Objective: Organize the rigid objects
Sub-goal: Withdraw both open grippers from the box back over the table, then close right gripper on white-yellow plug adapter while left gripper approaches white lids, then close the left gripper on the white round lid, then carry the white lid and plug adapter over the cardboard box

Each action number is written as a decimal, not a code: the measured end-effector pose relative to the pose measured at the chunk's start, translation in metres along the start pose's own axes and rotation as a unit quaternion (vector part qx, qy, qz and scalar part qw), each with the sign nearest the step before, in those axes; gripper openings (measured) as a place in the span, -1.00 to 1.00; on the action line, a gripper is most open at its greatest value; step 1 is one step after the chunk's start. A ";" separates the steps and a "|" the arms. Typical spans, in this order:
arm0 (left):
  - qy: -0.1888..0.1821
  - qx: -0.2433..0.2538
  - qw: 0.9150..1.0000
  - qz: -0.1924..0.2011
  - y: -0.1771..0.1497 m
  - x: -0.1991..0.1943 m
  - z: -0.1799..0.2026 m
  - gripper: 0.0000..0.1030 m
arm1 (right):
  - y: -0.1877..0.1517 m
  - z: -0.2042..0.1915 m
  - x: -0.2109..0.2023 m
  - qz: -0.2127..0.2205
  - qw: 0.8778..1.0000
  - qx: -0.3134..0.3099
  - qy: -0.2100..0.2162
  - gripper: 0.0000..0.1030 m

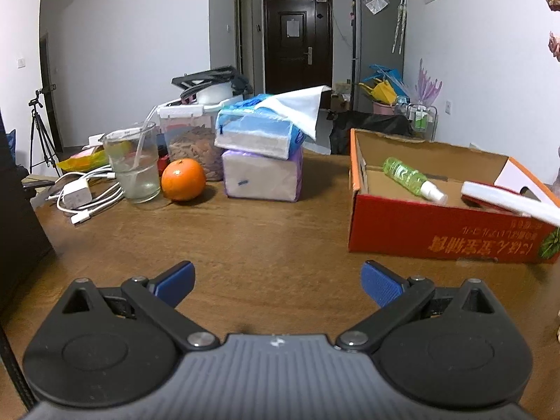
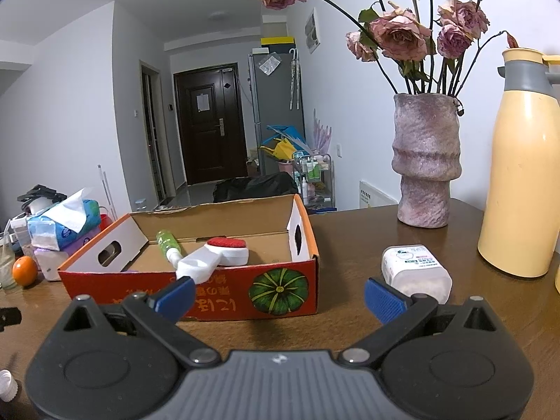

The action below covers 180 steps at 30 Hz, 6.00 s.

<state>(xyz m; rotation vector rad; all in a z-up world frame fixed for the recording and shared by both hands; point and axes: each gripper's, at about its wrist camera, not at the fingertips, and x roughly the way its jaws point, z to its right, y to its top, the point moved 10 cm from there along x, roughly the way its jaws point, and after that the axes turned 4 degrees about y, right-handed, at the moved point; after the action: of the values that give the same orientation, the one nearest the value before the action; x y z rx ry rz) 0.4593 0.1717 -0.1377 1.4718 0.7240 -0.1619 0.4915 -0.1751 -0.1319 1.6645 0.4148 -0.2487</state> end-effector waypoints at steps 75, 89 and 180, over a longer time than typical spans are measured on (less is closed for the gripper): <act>-0.034 0.020 0.997 -0.070 -0.103 -0.117 -0.026 1.00 | -0.087 -0.031 -0.089 -0.094 0.989 -0.086 0.071 -0.41; -0.011 0.023 0.994 -0.107 -0.123 -0.101 -0.024 0.75 | -0.089 -0.037 -0.108 -0.080 0.989 -0.093 0.077 -0.41; -0.124 -0.007 0.992 0.036 0.044 -0.076 0.141 -0.21 | 0.029 -0.019 -0.024 0.005 0.997 -0.041 0.071 -0.41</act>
<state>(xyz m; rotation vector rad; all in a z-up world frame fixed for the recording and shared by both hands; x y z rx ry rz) 0.4712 0.0210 -0.0690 1.4310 0.4685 -0.2787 0.4798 -0.1617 -0.0937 1.6074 0.5160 -0.1053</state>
